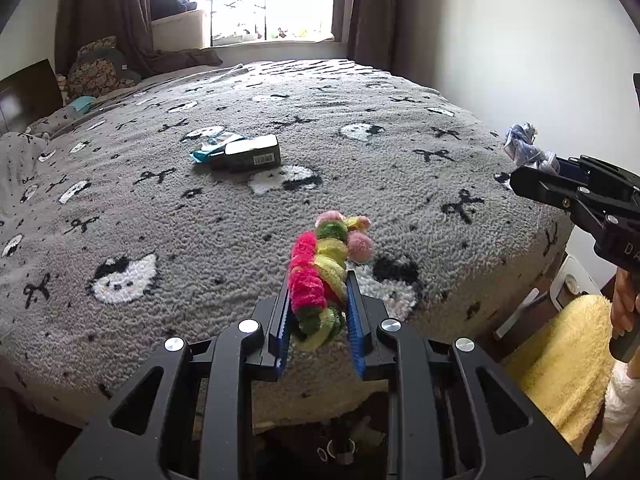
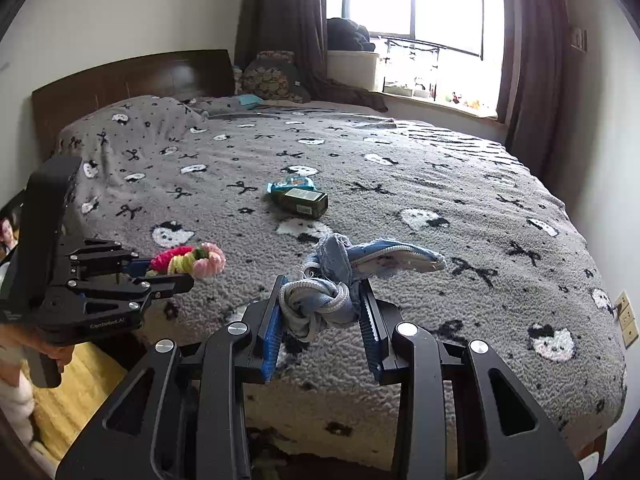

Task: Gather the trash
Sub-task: 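Carry the pipe cleaner and blue cloth down beside the bed to the bin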

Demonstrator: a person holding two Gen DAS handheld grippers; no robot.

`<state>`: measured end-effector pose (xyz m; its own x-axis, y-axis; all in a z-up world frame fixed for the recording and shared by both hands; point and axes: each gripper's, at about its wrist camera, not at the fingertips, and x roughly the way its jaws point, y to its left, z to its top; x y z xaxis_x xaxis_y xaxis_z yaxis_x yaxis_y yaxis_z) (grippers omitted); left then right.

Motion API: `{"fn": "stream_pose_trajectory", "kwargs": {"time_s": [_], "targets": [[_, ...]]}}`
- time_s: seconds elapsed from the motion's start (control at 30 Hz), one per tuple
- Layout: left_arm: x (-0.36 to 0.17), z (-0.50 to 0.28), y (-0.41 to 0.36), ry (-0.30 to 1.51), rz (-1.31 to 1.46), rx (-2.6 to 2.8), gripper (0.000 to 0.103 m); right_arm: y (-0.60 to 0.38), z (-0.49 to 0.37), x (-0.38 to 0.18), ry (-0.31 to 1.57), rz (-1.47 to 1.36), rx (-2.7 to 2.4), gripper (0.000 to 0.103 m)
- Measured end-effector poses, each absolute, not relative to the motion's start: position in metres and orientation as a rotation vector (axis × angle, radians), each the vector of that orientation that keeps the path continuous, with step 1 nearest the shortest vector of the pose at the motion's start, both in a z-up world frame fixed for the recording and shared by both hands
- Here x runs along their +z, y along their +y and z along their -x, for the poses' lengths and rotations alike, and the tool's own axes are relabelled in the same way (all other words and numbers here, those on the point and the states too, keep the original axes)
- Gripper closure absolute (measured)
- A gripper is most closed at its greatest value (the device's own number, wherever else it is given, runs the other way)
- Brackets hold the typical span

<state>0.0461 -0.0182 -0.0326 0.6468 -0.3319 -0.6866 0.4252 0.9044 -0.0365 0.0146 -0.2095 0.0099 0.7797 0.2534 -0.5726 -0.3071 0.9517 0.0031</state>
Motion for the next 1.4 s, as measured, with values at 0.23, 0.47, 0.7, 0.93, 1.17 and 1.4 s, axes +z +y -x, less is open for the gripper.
{"fn": "stream_pose_trajectory", "kwargs": {"time_s": [0.23,0.47,0.7,0.93,1.17,1.4], "targets": [[-0.045,-0.006,-0.020,0.759,-0.135,-0.462,0.080,-0.209,0.019,-0.016,0.645,0.041,0.339,0.068],[-0.065,0.025,-0.016,0.790,-0.122,-0.467,0.080,-0.207,0.043,-0.048,0.706,-0.014,0.360,0.068],[-0.103,0.048,-0.016,0.883,-0.103,-0.488,0.080,-0.200,0.058,-0.083,0.804,-0.060,0.400,0.068],[-0.155,0.053,-0.019,1.019,-0.104,-0.489,0.080,-0.188,0.060,-0.129,0.932,-0.084,0.422,0.068],[-0.207,0.039,-0.017,1.135,-0.078,-0.454,0.080,-0.179,0.050,-0.172,1.050,-0.090,0.412,0.068],[-0.240,0.031,-0.014,1.199,-0.038,-0.449,0.080,-0.172,0.039,-0.205,1.121,-0.112,0.410,0.068]]}}
